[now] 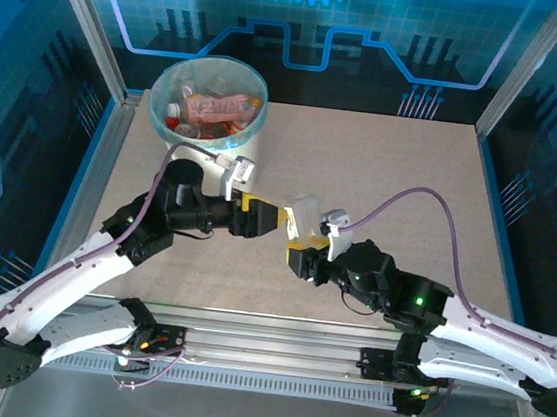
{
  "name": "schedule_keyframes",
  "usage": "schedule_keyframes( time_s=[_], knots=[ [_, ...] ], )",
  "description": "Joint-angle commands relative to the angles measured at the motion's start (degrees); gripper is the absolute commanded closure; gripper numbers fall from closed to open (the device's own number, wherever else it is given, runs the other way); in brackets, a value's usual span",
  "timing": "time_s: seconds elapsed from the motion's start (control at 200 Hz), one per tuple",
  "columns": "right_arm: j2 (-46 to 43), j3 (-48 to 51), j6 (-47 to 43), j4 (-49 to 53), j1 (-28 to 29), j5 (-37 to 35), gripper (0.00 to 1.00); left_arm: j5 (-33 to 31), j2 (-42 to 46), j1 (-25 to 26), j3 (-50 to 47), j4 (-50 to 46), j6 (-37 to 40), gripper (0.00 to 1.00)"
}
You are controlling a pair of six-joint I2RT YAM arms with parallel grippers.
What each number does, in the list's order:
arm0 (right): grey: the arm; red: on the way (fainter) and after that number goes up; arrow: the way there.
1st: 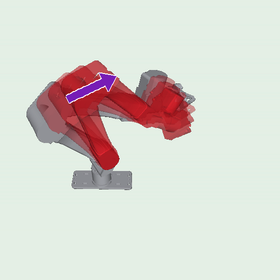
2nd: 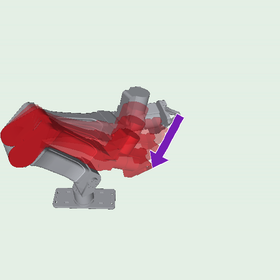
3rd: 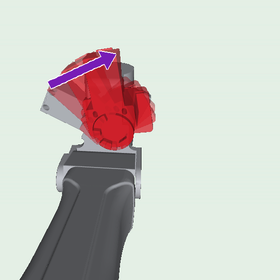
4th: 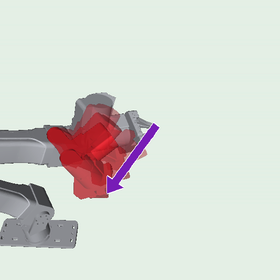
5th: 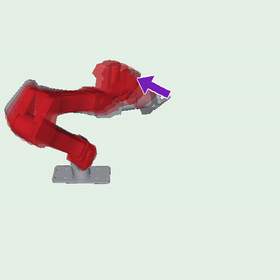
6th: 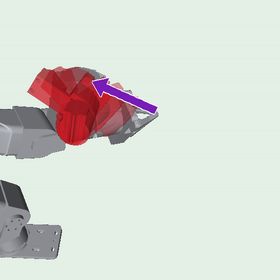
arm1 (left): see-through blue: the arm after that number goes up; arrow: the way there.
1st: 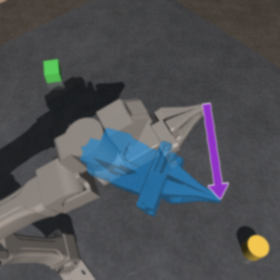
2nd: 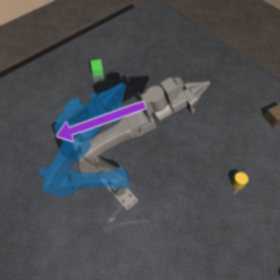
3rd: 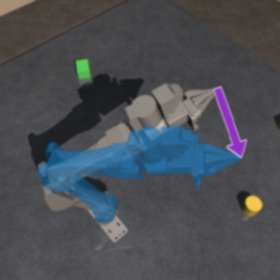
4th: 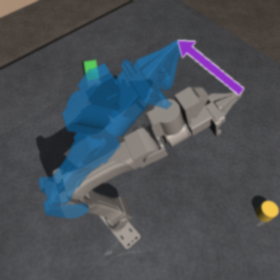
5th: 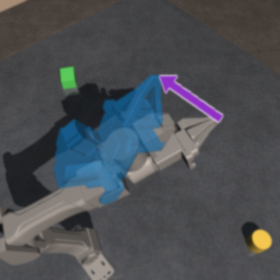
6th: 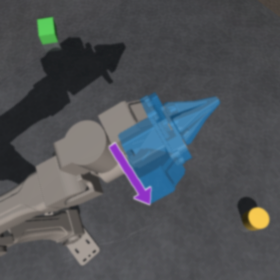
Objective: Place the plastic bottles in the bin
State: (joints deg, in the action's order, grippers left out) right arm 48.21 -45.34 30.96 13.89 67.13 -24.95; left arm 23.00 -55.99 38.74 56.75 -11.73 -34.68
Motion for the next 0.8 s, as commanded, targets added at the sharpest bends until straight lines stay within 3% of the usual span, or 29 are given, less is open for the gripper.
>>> schedule_keyframes(
  time_s=[0.0, 0.25, 0.515, 0.605, 0.73, 0.79],
  knots=[
    [-1.0, 0.0, -0.7, -2.4, 1.4, -3.1, 0.55, 0.9, -2.0, 2.9, 3.1, 3.7, -2.3, 0.13],
    [-0.5, -0.9, -3.1, -3.7, 4.9, -5.7, 0.55, -4.0, -6.8, 7.4, 6.9, 1.1, -1.4, 0.16],
    [0.3, -1.2, -3.9, -2.5, 7.8, -11.4, 0.53, -11.5, -7.7, 7.9, 8.0, -1.1, -2.6, 0.39],
    [0.2, -1.4, -2.9, -0.8, 7.9, -13.4, 0.44, -12.1, -7.8, 7.9, 8.2, -1.9, -2.6, 0.49],
    [0.1, -2.4, -0.7, 3.2, 7.9, -16.7, 0.14, -15.8, -7.7, 7.9, 9.7, -4.8, -1.5, 0.53],
    [-0.1, -3.0, 0.0, 4.7, 7.9, -19.1, 0.05, -18.8, -7.6, 7.9, 11.5, -7.1, 0.5, 0.54]
  ],
)
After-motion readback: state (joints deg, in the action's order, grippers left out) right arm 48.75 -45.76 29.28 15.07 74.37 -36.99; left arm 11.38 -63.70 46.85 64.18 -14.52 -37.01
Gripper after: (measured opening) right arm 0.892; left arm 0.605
